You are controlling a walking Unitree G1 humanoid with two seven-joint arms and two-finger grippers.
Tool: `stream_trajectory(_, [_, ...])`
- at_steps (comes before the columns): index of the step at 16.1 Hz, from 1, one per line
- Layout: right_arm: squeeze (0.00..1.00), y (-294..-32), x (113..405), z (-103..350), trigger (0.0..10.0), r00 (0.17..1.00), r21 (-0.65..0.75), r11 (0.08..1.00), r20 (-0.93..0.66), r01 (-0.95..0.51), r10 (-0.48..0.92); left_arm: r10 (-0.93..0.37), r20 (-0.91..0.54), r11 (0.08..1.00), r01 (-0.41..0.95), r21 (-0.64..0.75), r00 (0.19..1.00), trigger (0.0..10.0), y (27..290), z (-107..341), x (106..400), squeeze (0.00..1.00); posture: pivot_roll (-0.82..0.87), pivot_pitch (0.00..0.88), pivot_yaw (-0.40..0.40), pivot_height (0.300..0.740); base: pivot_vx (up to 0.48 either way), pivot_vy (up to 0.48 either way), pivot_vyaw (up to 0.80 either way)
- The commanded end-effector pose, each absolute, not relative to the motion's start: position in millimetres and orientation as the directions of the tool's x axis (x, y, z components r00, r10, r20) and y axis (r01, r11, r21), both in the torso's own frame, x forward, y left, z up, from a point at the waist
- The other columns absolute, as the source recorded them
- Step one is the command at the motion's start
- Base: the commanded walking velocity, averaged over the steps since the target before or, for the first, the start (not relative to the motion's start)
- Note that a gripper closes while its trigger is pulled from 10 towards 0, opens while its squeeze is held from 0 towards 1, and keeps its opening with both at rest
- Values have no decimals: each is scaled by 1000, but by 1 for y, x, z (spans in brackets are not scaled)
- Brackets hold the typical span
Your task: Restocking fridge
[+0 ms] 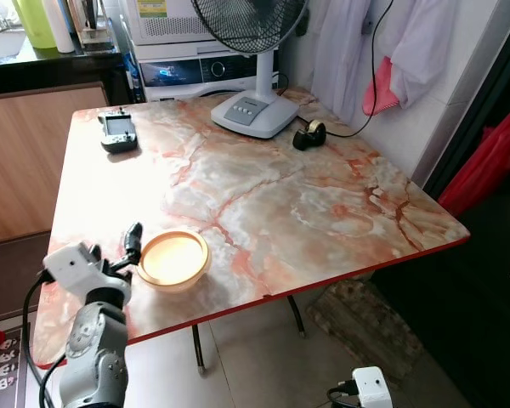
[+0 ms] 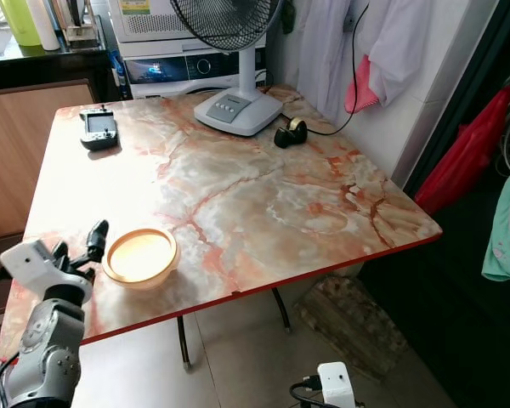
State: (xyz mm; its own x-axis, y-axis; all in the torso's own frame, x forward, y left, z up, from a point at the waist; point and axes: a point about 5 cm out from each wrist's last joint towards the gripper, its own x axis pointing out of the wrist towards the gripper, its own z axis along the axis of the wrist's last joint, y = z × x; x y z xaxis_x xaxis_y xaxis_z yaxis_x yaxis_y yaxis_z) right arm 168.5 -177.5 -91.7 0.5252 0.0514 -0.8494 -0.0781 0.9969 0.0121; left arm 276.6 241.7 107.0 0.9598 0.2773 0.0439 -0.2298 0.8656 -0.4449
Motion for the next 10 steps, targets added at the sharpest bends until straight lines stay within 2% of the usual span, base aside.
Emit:
stream_trajectory(1, [0,-180,168,-92,10000,525,4,997,-850,-76,43,269,-2,854,-239,-463,963,10000,246,100,278,0,87,0,-54,740,0,0,0])
stream_trajectory(7, [0,-181,168,-91,10000,525,-2,997,-850,-79,40,87,-51,858,-100,-504,995,10000,233,84,288,0,73,0,-56,740,0,0,0])
stream_trajectory(8, [0,-182,168,-91,10000,527,-5,997,-849,-78,37,14,-23,858,-24,-513,1000,10000,224,88,290,0,71,0,-56,740,0,0,0])
stream_trajectory(10, [0,-182,168,-91,10000,527,-9,997,-849,-81,35,-58,-19,857,40,-514,998,10000,217,88,292,0,73,0,-59,740,0,0,0])
